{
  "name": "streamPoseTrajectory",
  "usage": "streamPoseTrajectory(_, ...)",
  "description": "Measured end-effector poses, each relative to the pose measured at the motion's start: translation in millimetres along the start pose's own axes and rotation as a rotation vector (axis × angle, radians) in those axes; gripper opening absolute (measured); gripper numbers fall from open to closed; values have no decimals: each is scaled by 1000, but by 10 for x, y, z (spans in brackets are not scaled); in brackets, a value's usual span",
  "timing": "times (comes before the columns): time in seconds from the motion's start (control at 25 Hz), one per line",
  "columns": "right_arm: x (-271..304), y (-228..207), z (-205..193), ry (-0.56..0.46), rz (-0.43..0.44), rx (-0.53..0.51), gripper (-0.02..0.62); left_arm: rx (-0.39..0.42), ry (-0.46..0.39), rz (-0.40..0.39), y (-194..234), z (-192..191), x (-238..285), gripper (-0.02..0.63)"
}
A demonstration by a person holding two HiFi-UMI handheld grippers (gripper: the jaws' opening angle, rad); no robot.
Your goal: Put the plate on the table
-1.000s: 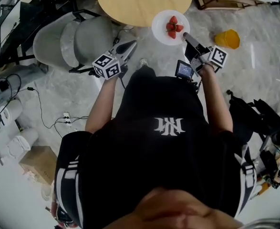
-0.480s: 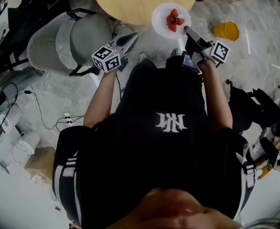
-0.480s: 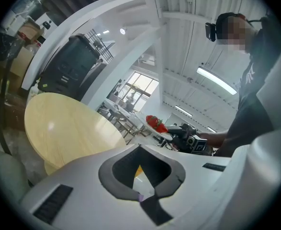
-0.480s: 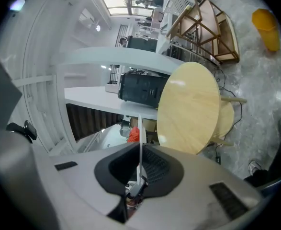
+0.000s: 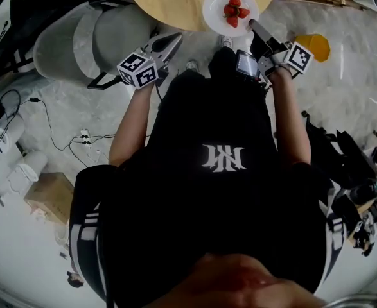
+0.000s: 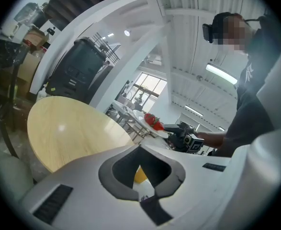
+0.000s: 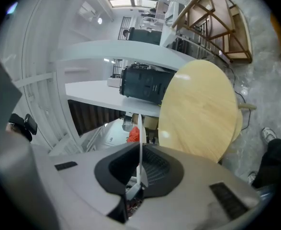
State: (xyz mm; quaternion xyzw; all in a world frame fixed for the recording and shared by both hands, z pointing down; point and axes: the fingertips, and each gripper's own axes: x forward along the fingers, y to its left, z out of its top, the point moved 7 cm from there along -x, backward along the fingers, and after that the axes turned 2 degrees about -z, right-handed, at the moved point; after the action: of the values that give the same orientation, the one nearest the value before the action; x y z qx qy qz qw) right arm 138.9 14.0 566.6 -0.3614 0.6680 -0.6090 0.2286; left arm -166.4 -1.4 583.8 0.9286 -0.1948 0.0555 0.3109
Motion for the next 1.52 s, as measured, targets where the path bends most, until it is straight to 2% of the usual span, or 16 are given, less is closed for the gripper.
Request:
streamPoseTrajectory(0.2,232,-81,576,78,54,6,15,2,-41,104,37,261,259,11)
streamPoseTrajectory(0.4,299,-121,1131,120,89,6,15,14,-68,163,37,513,632,11)
streamPoseTrajectory(0.56,453,-184,1354,179,123,22,16,37,-97,238,23,746,704,11)
streamPoseTrajectory(0.68,762,-266,1495,203,147,42,16,49,-105,271,249,917,712,11)
streamPoseTrajectory(0.84,958,-382,1525,231,134,74,15,33,-105,306,466,987,678,11)
streamPoseTrajectory(1.08,996,-416,1492,225,87,73,15,22,-72,250,614,951,737,11)
streamPoseTrajectory(1.32,801,-208,1541,175,62,60,15,33,-75,180,671,1076,1002,11)
streamPoseTrajectory(1.52,887,-163,1527,188,18,27,15,20,-66,131,852,1119,1080,11)
